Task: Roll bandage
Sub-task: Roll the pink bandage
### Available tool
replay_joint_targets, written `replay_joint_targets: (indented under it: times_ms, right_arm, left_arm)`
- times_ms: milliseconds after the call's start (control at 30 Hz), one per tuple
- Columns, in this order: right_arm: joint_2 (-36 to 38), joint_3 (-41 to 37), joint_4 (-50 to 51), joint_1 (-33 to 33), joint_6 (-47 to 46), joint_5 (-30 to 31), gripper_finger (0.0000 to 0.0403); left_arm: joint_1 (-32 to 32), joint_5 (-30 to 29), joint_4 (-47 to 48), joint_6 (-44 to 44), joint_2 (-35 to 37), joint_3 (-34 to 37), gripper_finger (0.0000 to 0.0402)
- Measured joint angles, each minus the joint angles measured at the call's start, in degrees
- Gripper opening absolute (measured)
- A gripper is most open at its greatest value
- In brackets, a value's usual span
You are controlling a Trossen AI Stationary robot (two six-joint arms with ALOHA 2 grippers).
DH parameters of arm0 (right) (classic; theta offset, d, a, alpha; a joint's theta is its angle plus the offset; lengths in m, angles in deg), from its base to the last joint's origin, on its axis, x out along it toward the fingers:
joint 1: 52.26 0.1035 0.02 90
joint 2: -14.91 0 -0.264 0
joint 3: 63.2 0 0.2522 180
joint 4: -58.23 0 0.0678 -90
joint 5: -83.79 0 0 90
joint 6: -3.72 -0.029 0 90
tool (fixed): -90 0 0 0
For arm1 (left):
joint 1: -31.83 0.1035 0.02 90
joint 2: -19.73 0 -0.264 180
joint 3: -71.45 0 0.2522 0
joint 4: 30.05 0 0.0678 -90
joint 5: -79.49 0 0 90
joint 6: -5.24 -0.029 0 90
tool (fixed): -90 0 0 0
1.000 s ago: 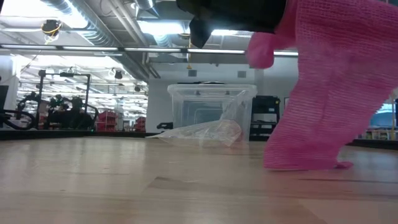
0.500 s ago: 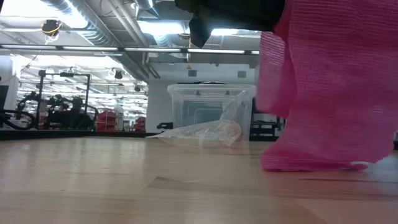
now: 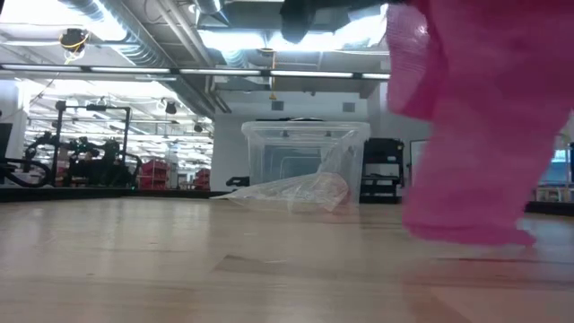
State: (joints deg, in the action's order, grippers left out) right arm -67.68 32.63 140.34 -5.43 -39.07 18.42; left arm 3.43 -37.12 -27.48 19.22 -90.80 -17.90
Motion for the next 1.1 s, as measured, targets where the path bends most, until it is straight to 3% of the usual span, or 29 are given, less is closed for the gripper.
replay_joint_targets:
  times_ms: [167,300,433,600,933,1100]
  right_arm:
    - [-0.06,-13.48,-14.40,10.48,-6.73,11.44,0.0207]
    - [-0.12,-25.95,-31.53,14.86,-9.14,20.24,0.0207]
    - [-1.21,-36.63,-49.41,15.01,-9.29,20.74,0.0207]
    - [-3.24,-43.55,-61.74,12.82,-9.52,19.78,0.0207]
    - [-10.21,-45.34,-81.23,8.86,3.26,18.70,0.0203]
    - [-11.79,-45.32,-87.69,8.60,6.84,17.82,0.0146]
  left_arm:
    - [0.11,-1.07,-2.07,-2.21,0.21,0.02,0.0013]
    - [0.67,-1.20,-2.75,-2.43,0.21,0.02,0.0013]
    - [0.76,-1.23,-3.39,-2.57,0.21,0.02,0.0013]
    - [0.67,-1.20,-3.33,-2.48,0.21,0.04,0.0013]
    - [0.72,-1.23,-3.42,-2.45,0.21,0.04,0.0013]
    - [0.70,-1.44,-3.41,-2.45,0.21,0.04,0.0013]
